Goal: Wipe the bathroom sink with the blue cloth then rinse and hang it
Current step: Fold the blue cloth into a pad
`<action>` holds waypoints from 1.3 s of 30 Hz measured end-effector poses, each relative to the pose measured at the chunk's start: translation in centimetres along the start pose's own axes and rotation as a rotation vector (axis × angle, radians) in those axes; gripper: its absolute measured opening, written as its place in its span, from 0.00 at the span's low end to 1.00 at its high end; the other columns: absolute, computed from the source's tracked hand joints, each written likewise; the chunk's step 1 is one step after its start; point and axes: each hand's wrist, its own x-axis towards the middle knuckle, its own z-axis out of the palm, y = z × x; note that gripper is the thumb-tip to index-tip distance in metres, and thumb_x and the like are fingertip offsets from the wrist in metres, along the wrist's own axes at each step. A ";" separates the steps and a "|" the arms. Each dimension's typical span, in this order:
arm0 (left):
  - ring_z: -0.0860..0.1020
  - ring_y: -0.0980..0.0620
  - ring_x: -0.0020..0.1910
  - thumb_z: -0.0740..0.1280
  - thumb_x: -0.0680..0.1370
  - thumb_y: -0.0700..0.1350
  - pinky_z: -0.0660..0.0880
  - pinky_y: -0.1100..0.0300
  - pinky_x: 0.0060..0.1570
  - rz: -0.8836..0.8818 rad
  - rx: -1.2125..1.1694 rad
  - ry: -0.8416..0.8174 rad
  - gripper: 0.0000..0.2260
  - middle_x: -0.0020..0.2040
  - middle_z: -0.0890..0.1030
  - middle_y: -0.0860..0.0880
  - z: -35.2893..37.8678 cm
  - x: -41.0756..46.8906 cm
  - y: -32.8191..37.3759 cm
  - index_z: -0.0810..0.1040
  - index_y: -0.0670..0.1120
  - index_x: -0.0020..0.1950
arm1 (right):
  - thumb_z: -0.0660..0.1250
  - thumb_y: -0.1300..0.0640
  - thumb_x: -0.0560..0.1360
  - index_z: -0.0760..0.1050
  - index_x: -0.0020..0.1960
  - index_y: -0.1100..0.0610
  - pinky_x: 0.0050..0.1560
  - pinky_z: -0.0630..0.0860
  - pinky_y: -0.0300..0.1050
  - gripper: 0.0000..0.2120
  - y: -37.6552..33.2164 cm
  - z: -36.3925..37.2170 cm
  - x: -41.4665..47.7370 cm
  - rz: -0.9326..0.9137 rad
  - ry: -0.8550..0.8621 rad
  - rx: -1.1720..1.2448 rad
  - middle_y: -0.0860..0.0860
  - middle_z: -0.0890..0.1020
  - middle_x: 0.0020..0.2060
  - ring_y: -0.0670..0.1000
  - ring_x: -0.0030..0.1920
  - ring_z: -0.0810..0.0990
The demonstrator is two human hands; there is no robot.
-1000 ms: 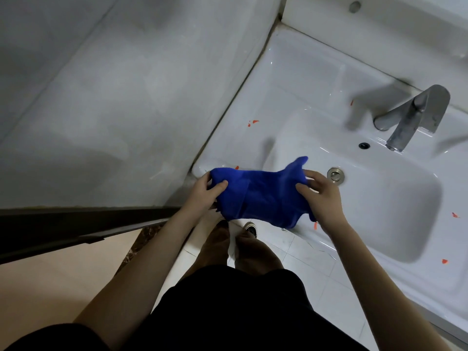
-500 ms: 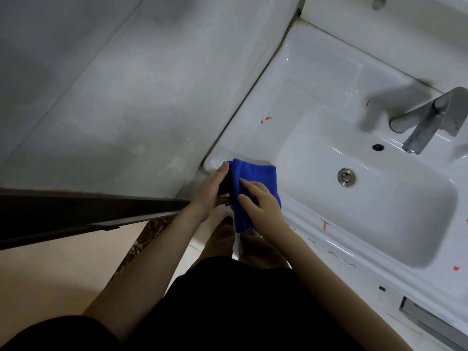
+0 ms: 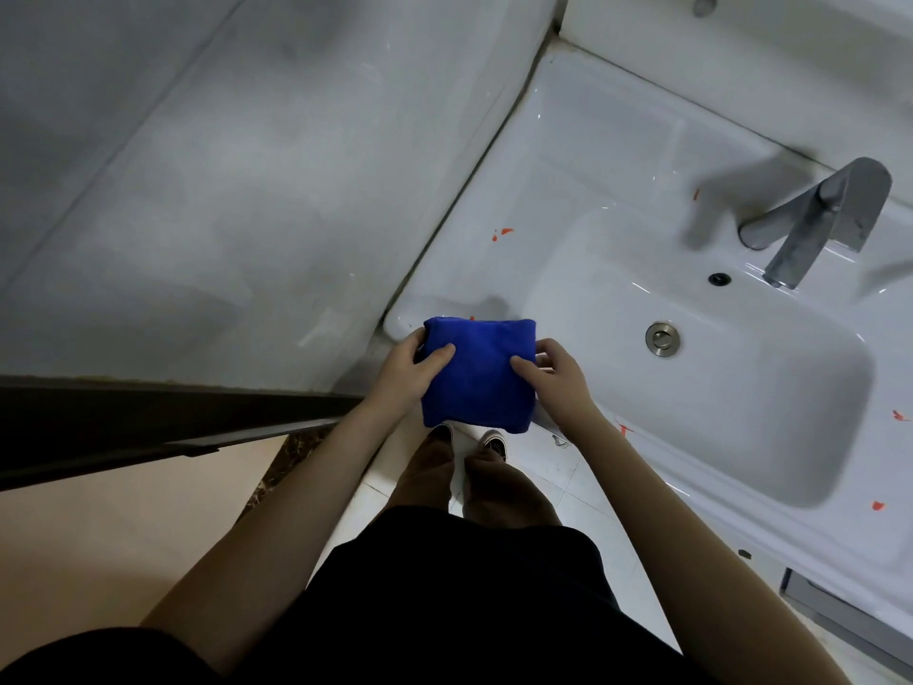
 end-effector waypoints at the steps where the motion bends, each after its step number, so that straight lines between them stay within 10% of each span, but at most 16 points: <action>1: 0.76 0.58 0.54 0.66 0.79 0.50 0.76 0.62 0.48 0.004 -0.003 -0.003 0.17 0.53 0.76 0.60 0.1 -0.2 0.2 0.70 0.51 0.66 | 0.64 0.55 0.80 0.72 0.58 0.57 0.38 0.75 0.36 0.09 0.0 -0.3 -0.4 -0.020 0.010 0.027 0.50 0.78 0.52 0.50 0.48 0.78; 8: 0.78 0.53 0.54 0.69 0.76 0.52 0.80 0.58 0.49 0.031 0.146 0.022 0.18 0.55 0.78 0.52 0.3 0.0 0.6 0.74 0.46 0.63 | 0.71 0.51 0.76 0.72 0.59 0.54 0.34 0.78 0.34 0.15 0.8 -2.9 -1.7 -0.023 0.069 0.124 0.50 0.86 0.46 0.50 0.44 0.84; 11: 0.76 0.58 0.48 0.68 0.77 0.49 0.77 0.69 0.36 0.005 0.204 -0.006 0.14 0.49 0.76 0.56 0.8 0.1 0.3 0.74 0.47 0.60 | 0.71 0.56 0.75 0.71 0.67 0.56 0.46 0.80 0.41 0.21 0.8 -2.6 -0.8 0.036 0.041 0.026 0.52 0.82 0.53 0.53 0.51 0.82; 21: 0.79 0.51 0.50 0.69 0.77 0.48 0.82 0.55 0.44 -0.033 0.146 0.052 0.09 0.52 0.80 0.49 1.4 0.3 -0.2 0.75 0.47 0.55 | 0.64 0.55 0.80 0.71 0.67 0.52 0.59 0.77 0.53 0.16 1.5 -1.8 -0.7 -0.043 0.055 0.050 0.52 0.79 0.61 0.56 0.59 0.77; 32: 0.79 0.53 0.51 0.68 0.77 0.43 0.81 0.61 0.40 -0.028 0.035 0.021 0.09 0.50 0.79 0.53 2.3 -0.2 -0.5 0.74 0.46 0.56 | 0.72 0.51 0.72 0.78 0.51 0.50 0.43 0.77 0.40 0.10 1.4 -3.1 0.8 0.040 0.130 -0.076 0.48 0.84 0.46 0.52 0.48 0.82; 39: 0.79 0.51 0.53 0.69 0.76 0.42 0.82 0.58 0.45 -0.069 -0.055 -0.042 0.10 0.53 0.78 0.52 2.1 -0.5 -0.4 0.74 0.52 0.55 | 0.67 0.54 0.76 0.72 0.68 0.52 0.51 0.72 0.44 0.20 2.4 -2.8 -0.3 -0.042 0.113 -0.233 0.50 0.78 0.57 0.52 0.53 0.76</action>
